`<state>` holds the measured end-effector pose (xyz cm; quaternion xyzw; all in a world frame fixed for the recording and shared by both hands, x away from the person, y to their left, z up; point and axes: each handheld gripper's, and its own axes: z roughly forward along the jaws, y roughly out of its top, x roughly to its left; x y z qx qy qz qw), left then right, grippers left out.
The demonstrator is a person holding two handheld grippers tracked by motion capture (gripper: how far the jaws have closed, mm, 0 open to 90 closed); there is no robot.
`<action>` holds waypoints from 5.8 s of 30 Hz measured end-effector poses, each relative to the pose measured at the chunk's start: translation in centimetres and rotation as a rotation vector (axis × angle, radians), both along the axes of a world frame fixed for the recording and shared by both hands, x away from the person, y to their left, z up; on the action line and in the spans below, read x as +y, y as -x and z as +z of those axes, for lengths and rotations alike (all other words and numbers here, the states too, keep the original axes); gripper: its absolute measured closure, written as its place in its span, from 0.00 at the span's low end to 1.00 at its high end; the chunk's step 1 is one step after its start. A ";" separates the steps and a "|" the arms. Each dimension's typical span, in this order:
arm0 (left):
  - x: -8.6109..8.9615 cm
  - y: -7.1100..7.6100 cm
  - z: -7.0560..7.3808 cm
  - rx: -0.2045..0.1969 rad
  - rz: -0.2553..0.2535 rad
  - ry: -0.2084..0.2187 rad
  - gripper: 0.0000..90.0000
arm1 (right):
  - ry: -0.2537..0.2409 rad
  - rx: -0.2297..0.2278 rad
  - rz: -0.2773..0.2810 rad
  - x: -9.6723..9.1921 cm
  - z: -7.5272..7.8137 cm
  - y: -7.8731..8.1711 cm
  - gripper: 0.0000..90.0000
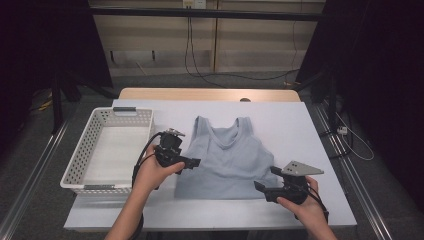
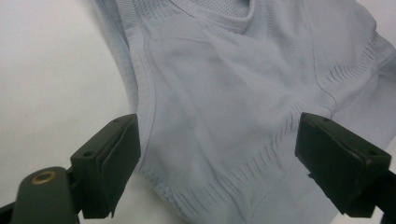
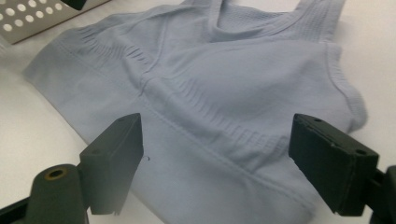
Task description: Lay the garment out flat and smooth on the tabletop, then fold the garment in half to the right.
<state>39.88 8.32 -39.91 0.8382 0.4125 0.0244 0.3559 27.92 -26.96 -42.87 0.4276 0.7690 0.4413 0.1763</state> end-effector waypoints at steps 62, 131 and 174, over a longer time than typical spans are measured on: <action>0.5 -5.3 2.2 -0.042 0.053 -0.012 0.12 | 0.011 -0.009 0.280 9.6 -0.2 -3.1 0.12; 1.4 -6.0 2.1 -0.021 0.078 -0.011 0.12 | 0.135 0.042 0.518 18.9 -3.1 -4.2 0.33; 1.6 -6.4 1.1 0.009 0.085 -0.007 0.12 | 0.166 0.018 0.489 19.3 -3.2 -3.6 0.41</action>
